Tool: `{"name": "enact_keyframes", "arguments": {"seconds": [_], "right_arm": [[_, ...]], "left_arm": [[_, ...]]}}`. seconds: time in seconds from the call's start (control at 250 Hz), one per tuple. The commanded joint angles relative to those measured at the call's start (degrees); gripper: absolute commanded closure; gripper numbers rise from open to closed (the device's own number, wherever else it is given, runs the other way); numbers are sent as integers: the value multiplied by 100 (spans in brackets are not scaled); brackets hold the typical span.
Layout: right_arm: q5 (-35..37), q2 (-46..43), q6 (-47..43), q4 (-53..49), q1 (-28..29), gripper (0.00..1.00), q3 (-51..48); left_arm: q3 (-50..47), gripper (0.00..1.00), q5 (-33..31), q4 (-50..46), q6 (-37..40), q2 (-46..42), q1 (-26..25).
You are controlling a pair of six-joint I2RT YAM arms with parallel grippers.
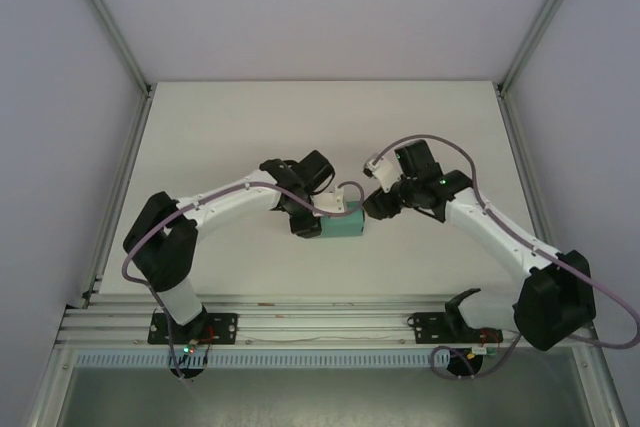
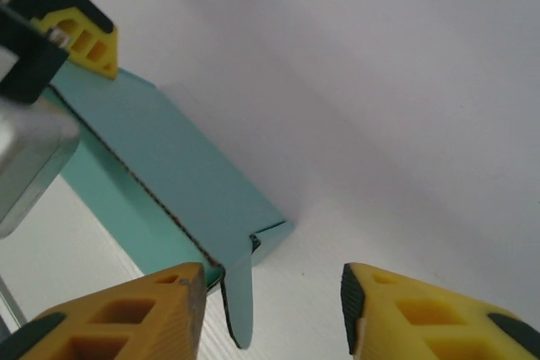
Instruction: Assemble paper box
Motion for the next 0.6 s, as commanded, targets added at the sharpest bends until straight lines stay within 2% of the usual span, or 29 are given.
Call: {"name": "enact_keyframes", "arguments": {"seconds": [0.0,0.076,0.172,0.284,0.352,0.428,0.492,0.596], "right_arm": [[208,136,71,72,62,60,207],[213,259,158,20,79,68,280],[118,357,206,-155,92,72,364],[169,389,448,-208,142,86,409],[321,368,702,-247,179,90,430],[580,316,1264,-185,238,93,430],[969,232,2213,125,287,98,343],[955,-6,3299,852,366,100,-85]], "left_arm": [[95,60,93,-238,90,182,48],[112,59,92,-229,86,191,48],[130,59,94,-221,57,204,47],[147,58,103,-187,10,211,45],[159,58,40,-139,-81,236,47],[194,57,16,-119,-159,251,53],[191,57,28,-74,-220,246,55],[193,57,81,8,-255,276,54]]}}
